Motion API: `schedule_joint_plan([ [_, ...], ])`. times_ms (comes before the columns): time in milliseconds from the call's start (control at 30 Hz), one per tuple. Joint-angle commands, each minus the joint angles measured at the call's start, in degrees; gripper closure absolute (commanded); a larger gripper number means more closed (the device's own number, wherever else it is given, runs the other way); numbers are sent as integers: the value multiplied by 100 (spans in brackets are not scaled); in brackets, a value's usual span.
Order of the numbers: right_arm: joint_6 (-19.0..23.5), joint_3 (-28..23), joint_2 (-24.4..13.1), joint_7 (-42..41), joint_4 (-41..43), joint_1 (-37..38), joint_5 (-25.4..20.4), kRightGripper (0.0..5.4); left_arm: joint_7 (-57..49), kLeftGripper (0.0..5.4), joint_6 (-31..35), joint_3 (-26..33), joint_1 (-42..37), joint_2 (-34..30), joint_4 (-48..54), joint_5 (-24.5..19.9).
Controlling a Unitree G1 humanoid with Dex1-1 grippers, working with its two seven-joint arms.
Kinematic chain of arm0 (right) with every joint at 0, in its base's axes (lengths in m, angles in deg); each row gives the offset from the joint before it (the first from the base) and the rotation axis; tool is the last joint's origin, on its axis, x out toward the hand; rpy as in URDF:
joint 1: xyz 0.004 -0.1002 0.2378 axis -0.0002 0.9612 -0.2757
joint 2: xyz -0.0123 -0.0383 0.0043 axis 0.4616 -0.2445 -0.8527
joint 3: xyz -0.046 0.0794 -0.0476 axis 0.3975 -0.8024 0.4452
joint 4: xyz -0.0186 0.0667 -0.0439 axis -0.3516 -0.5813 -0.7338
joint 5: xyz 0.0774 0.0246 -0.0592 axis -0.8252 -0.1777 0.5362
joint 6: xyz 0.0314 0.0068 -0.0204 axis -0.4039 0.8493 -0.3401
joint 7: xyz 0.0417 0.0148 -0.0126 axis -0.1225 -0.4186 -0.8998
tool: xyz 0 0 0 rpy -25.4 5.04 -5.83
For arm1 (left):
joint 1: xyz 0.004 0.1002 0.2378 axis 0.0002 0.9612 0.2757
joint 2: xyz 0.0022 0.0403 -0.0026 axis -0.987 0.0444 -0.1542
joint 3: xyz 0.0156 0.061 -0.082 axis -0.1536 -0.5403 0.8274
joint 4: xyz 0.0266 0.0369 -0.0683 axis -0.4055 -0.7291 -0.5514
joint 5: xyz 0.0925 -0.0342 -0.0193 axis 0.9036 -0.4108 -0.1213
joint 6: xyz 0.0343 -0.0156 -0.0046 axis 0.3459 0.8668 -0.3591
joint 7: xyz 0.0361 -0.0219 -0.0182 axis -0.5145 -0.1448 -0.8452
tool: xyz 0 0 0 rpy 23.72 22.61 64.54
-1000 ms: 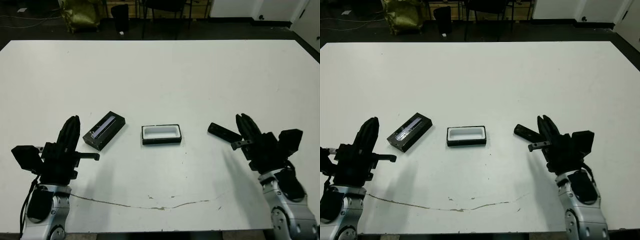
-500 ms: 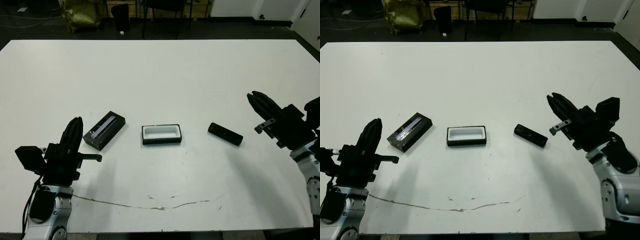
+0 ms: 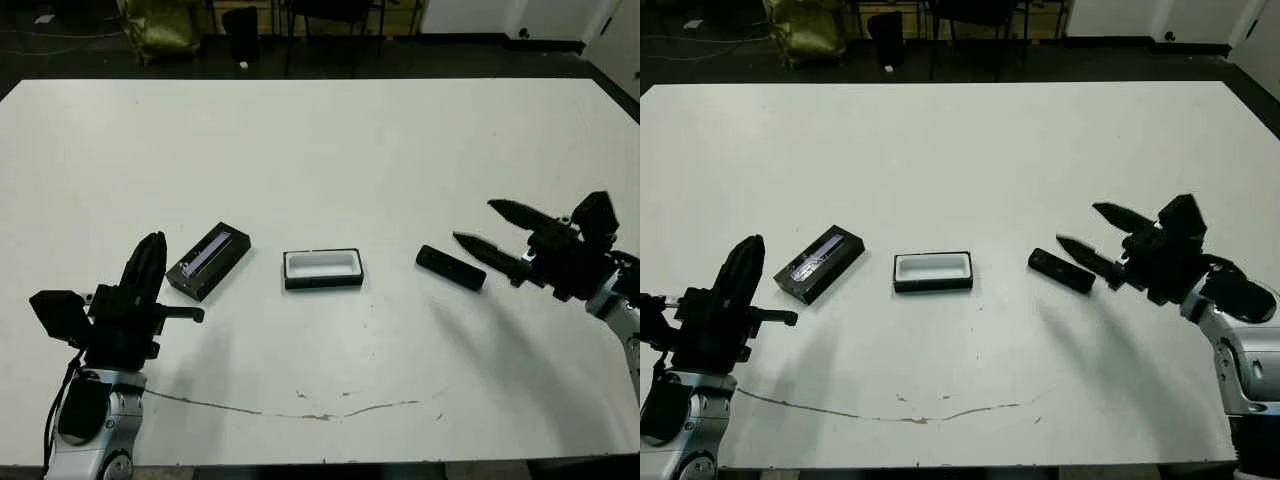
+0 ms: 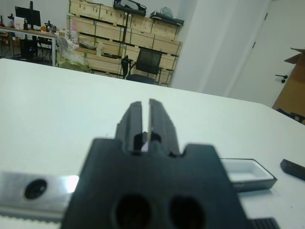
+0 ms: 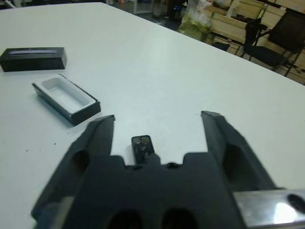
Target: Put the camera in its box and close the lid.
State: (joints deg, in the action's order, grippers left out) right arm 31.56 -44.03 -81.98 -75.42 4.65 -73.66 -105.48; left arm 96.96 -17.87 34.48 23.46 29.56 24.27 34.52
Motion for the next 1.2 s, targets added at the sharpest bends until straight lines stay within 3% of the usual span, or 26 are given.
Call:
schedule_joint_plan([
  [33,153,61,-80,-97,-99,23,12,61,-19,540,93,44,99,-64,-27,43],
  [133,174,87,-55,-118,-150,42,34,3,-17,540,129,56,113,-65,-10,6],
  [433,284,209,-167,-246,-307,5,158,3,30,540,142,41,153,-85,13,21],
  [800,673,652,-673,-592,-485,-413,595,3,-14,540,164,21,178,-90,47,69],
  [1200,486,1216,-836,-1090,-968,-965,1126,3,-21,540,183,27,202,-80,84,40],
])
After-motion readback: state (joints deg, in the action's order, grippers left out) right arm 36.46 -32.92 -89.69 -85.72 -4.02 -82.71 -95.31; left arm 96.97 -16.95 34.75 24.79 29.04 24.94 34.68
